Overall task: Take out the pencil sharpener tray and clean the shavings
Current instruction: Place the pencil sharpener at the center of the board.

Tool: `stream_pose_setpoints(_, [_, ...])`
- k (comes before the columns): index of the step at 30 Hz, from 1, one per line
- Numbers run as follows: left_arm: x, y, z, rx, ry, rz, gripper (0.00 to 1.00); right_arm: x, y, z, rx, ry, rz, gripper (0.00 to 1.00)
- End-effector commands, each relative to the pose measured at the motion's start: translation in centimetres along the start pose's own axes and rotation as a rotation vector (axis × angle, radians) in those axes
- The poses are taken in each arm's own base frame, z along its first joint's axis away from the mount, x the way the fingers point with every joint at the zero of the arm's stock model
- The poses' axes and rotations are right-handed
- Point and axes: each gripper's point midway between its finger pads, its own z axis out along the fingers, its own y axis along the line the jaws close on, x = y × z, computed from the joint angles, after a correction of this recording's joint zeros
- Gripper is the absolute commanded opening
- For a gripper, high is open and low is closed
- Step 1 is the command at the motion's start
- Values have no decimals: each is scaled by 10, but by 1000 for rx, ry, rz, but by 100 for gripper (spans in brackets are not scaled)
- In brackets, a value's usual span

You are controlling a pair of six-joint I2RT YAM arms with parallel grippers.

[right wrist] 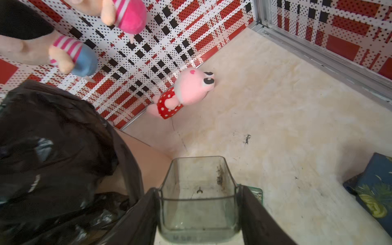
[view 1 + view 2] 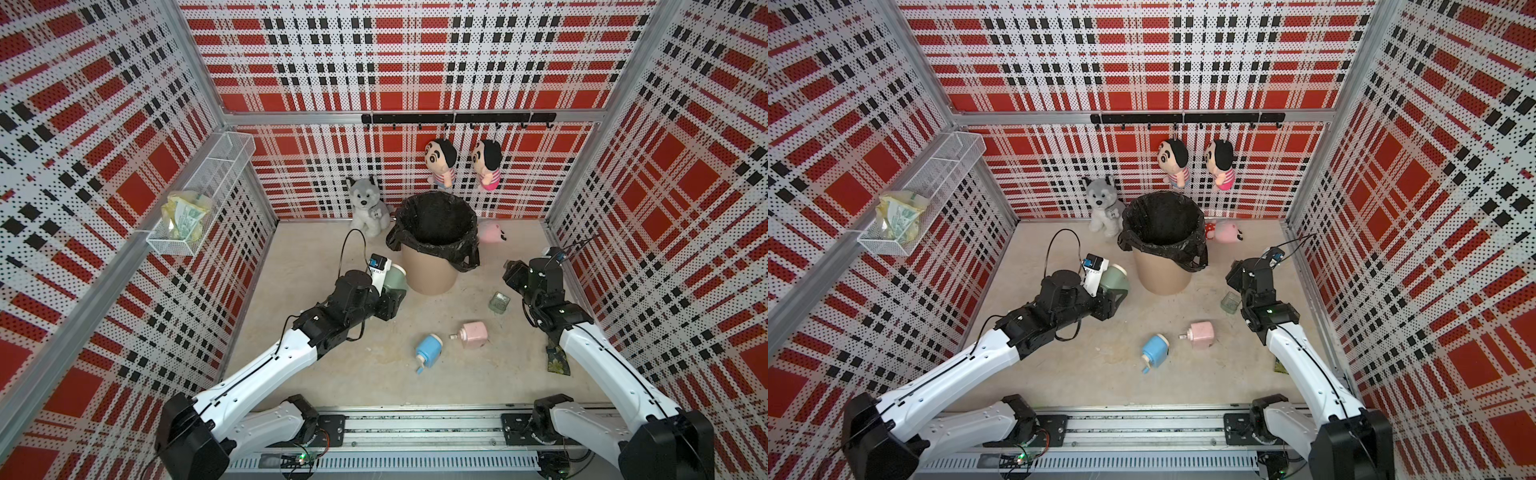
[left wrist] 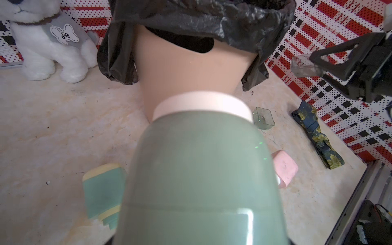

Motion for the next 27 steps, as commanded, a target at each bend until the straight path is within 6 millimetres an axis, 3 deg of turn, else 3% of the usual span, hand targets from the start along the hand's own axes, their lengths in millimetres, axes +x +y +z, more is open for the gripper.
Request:
stream_pose_setpoints(1, [-2, -5, 7, -11, -62, -36, 54, -7, 4, 12, 10, -79, 15, 56])
stream_pose_setpoints(7, [29, -3, 31, -41, -55, -50, 53, 12, -7, 41, 59, -89, 2, 56])
stream_pose_setpoints(17, [50, 22, 49, -127, -87, -26, 54, 44, -27, 92, 141, -98, -25, 56])
stream_pose_setpoints(27, [91, 54, 65, -180, -30, -5, 54, 49, -25, 123, 178, -111, -85, 57])
